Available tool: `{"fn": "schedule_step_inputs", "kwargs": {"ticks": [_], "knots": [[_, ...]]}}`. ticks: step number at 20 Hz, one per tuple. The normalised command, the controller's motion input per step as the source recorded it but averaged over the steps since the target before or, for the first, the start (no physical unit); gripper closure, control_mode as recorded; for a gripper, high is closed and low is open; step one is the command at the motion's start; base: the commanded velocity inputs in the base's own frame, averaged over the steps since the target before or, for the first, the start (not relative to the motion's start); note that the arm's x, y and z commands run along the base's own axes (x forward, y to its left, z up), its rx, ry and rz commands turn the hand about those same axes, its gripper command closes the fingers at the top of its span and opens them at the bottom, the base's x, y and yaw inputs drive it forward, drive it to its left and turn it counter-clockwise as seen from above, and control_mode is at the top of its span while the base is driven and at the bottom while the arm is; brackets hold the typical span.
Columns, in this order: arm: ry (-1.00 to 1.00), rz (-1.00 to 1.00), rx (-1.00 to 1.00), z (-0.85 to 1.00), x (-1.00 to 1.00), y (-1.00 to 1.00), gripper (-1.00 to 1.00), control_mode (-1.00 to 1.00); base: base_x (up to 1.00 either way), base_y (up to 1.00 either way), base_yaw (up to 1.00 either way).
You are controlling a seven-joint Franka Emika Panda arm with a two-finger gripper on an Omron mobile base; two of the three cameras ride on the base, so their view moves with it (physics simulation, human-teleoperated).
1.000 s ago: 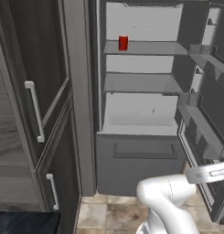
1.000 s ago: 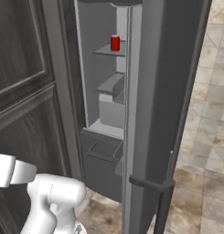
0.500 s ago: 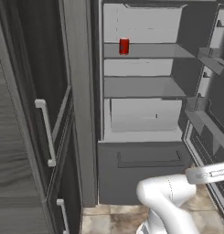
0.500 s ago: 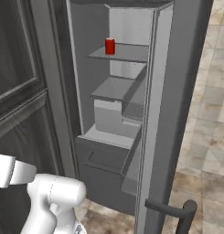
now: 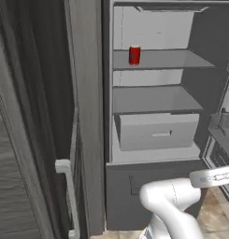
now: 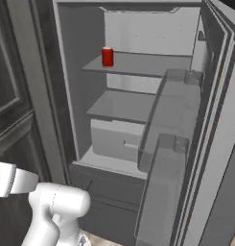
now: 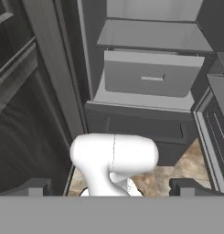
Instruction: Open the fridge, grab two sodas, and place both sodas inside the bowl with ice on the dining counter.
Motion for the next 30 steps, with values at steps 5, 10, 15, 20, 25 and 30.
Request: {"fn": "schedule_step_inputs", "kwargs": {"ticks": [5,10,15,20,25,30], "knots": [[0.00,0.00,0.00,0.00,0.00,0.00,-1.00,1.00,0.73,0.12,-0.15],[0.00,0.00,0.00,0.00,0.00,0.00,-1.00,1.00,0.63,-0.09,-0.15],[0.00,0.00,0.00,0.00,0.00,0.00,-1.00,1.00,0.62,-0.10,-0.17],[0.00,0.00,0.00,0.00,0.00,0.00,-1.00,1.00,0.53,-0.17,-0.20],[0.00,0.00,0.00,0.00,0.00,0.00,-1.00,1.00,0.43,-0.20,-0.24],[0.00,0.00,0.00,0.00,0.00,0.00,-1.00,1.00,0.52,-0.19,-0.18]]}}
